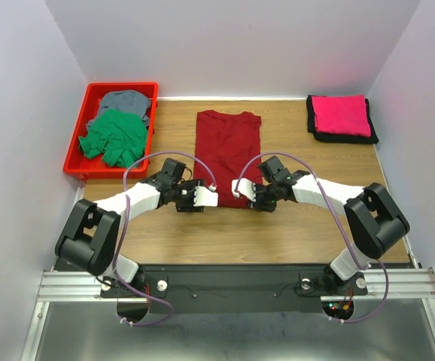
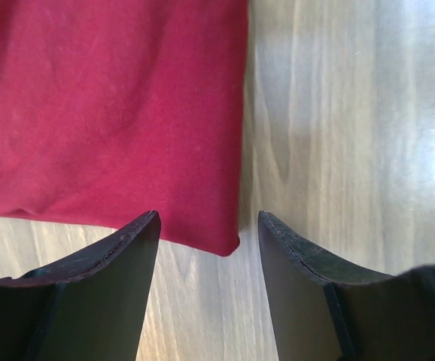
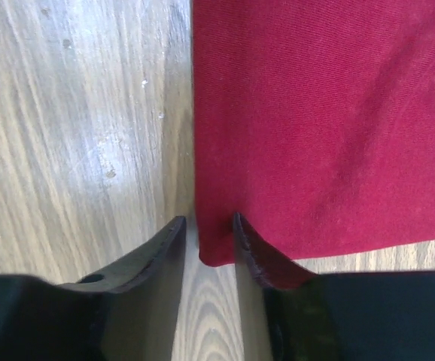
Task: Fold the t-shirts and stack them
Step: Fold the tshirt
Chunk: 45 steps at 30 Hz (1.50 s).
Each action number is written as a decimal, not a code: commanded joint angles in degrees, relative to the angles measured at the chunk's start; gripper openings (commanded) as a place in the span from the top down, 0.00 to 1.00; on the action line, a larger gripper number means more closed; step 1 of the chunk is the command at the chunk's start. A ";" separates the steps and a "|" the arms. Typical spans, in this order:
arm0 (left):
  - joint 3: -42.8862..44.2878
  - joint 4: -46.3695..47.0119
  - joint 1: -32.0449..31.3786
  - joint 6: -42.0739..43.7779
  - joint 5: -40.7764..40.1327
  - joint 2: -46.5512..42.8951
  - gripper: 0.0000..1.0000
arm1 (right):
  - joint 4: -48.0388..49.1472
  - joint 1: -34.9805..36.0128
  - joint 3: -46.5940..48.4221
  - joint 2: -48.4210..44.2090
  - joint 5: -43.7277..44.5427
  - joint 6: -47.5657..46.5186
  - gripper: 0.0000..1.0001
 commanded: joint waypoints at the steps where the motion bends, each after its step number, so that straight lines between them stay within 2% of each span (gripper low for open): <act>1: 1.00 1.99 -0.13 0.32 -0.95 2.53 0.37 | 3.16 0.39 -0.70 0.96 0.27 -0.28 0.68; 3: 1.44 1.90 -0.22 0.41 -1.04 3.94 0.42 | 3.34 0.39 -1.49 1.57 0.89 -0.63 0.75; 4: 1.61 1.99 -0.13 0.41 -1.22 4.29 0.46 | 3.42 0.30 -1.67 1.66 1.06 -0.54 0.83; 5: 1.79 1.81 -0.22 0.23 -1.13 4.73 0.57 | 3.34 0.39 -2.02 1.31 1.41 -0.37 0.86; 6: 1.88 1.81 -0.30 0.15 -1.22 4.82 0.62 | 3.34 0.39 -2.28 0.96 1.59 -0.19 0.90; 7: 1.88 1.73 -0.48 0.06 -1.05 4.56 0.71 | 3.34 0.39 -2.46 0.43 1.77 0.24 0.99; 8: 1.79 1.64 -0.65 -0.03 -0.96 4.29 0.75 | 3.25 0.39 -2.81 -0.53 1.77 0.42 0.99; 9: 1.70 1.46 -0.74 -0.12 -0.96 3.86 0.86 | 3.08 0.39 -2.73 -1.06 2.03 0.77 0.99; 13: 2.58 -1.86 -1.09 -0.47 0.27 -0.52 1.00 | 1.50 0.48 -1.06 -4.39 2.21 3.92 0.99; 22: 8.21 -12.60 -1.18 -2.40 1.06 -7.30 1.00 | -5.97 0.39 6.06 -9.76 2.03 8.16 0.99; 29: 3.64 -15.41 -3.55 -2.40 0.71 -15.99 1.00 | -10.28 0.48 4.31 -14.68 0.19 6.84 0.99; 35: -1.28 -22.60 -10.92 -2.93 0.27 -26.09 1.00 | -19.32 1.62 2.72 -21.62 -6.21 5.35 0.99; 41: 0.90 -37.18 -11.47 5.83 8.52 -37.52 1.00 | -33.11 4.61 5.27 -31.45 -12.28 0.52 0.99; 45: 2.40 -42.21 -11.55 9.99 11.52 -41.58 1.00 | -37.17 5.31 6.68 -34.90 -14.05 -1.77 0.99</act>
